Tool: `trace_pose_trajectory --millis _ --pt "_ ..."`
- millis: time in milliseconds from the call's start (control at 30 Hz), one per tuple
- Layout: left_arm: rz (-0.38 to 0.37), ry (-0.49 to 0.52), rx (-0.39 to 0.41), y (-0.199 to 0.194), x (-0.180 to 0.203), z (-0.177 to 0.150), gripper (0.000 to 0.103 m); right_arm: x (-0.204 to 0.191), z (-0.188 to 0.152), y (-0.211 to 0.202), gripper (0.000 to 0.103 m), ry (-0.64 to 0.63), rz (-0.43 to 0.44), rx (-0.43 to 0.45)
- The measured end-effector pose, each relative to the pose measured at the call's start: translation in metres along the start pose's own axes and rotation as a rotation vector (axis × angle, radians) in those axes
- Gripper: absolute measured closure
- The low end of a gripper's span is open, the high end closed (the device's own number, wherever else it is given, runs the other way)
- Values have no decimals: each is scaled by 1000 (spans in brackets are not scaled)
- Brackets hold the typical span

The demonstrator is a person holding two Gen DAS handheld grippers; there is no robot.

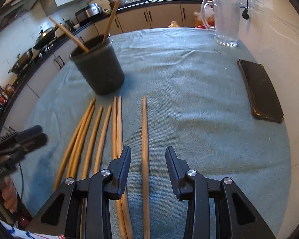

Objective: Organize utensils
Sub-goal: 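Close the right tool on a chopstick while the left tool grasps another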

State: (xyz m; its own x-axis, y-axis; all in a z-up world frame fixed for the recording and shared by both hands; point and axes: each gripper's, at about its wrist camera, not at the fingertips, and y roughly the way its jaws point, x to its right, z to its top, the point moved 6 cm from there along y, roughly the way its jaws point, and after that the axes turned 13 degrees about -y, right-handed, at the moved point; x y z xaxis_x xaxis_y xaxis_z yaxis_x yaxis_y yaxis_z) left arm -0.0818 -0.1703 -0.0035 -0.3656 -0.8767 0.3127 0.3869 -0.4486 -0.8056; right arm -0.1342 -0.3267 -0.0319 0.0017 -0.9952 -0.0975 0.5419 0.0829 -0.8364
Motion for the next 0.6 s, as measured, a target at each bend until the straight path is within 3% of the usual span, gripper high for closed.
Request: trace_pose_trajectory --millis 300,367,533,600 --pt "59 51 -63 29 5 -10 91 -10 0 17 70 -26 -11 -28" --pt "60 47 -62 30 4 -10 91 -13 2 21 72 -51 -43 -32" --pt "91 47 -77 38 2 -7 95 -13 7 24 94 -71 -97 -48" --pt "98 42 -79 36 -1 -7 96 -9 6 24 95 -49 -100 -55"
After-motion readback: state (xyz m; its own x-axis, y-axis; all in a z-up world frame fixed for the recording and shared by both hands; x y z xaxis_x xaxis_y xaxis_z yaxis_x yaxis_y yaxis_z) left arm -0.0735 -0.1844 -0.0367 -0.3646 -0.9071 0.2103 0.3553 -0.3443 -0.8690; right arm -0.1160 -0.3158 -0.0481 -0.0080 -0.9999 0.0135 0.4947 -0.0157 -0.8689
